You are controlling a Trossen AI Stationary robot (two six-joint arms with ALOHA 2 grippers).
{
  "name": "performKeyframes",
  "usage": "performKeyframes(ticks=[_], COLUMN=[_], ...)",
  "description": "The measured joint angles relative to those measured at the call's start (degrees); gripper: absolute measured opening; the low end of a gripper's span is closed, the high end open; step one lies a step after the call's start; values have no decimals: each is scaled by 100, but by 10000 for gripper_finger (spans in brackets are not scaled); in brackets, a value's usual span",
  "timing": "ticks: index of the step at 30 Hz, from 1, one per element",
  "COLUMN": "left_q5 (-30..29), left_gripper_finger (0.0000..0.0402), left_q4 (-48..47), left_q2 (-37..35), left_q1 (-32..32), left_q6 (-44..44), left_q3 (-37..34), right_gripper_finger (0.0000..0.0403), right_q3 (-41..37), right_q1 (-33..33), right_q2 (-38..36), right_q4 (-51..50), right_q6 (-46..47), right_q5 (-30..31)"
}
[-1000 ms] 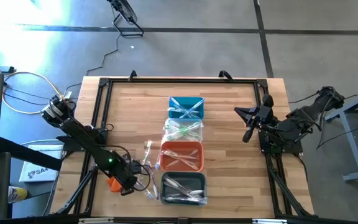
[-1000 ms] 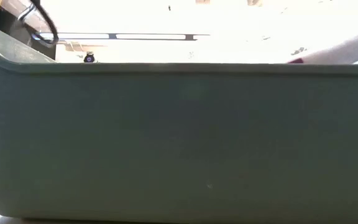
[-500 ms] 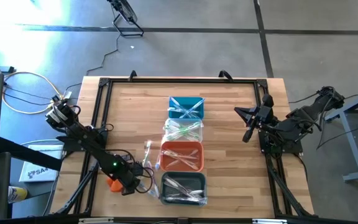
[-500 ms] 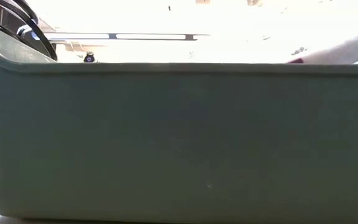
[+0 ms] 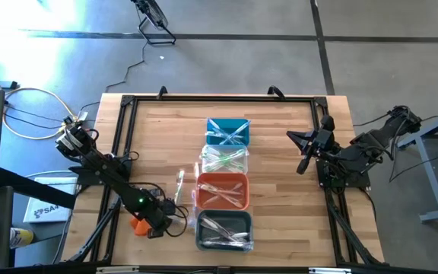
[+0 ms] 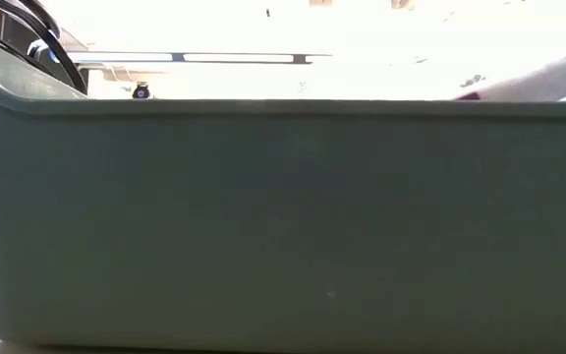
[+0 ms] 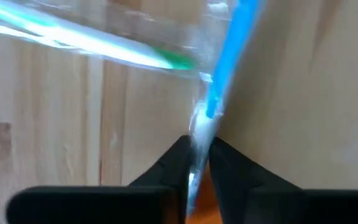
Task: Pick & Place Toothbrushes
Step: Put the blue toothbrush into the blue bin
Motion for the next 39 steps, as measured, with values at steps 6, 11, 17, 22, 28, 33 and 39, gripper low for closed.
performKeyframes(ticks=[6, 11, 17, 22, 28, 33, 39], left_q5=[350, 674, 728, 525, 189, -36, -417], left_gripper_finger=[19, 25, 18, 13, 12, 12, 11], left_q4=[4, -110, -243, -650, -739, -678, -1110], left_q2=[0, 0, -17, -134, -461, -843, -1345], left_q1=[2, 2, 1, -2, -2, -2, -2], left_q6=[406, 398, -239, -833, -1280, -1444, -1989], left_q3=[2, 2, 9, -7, -13, -4, -2], right_gripper_finger=[2, 2, 2, 2, 2, 2, 2], right_q3=[0, 0, 0, 0, 0, 0, 0], right_q1=[1, 1, 2, -1, 1, -1, 2], right_q2=[2, 2, 2, 2, -1, 1, 1], right_q4=[0, 0, 0, 0, 0, -2, -2], right_q6=[0, -2, -2, -2, -129, -151, -154], right_q5=[0, 2, 0, 222, 346, 345, 289])
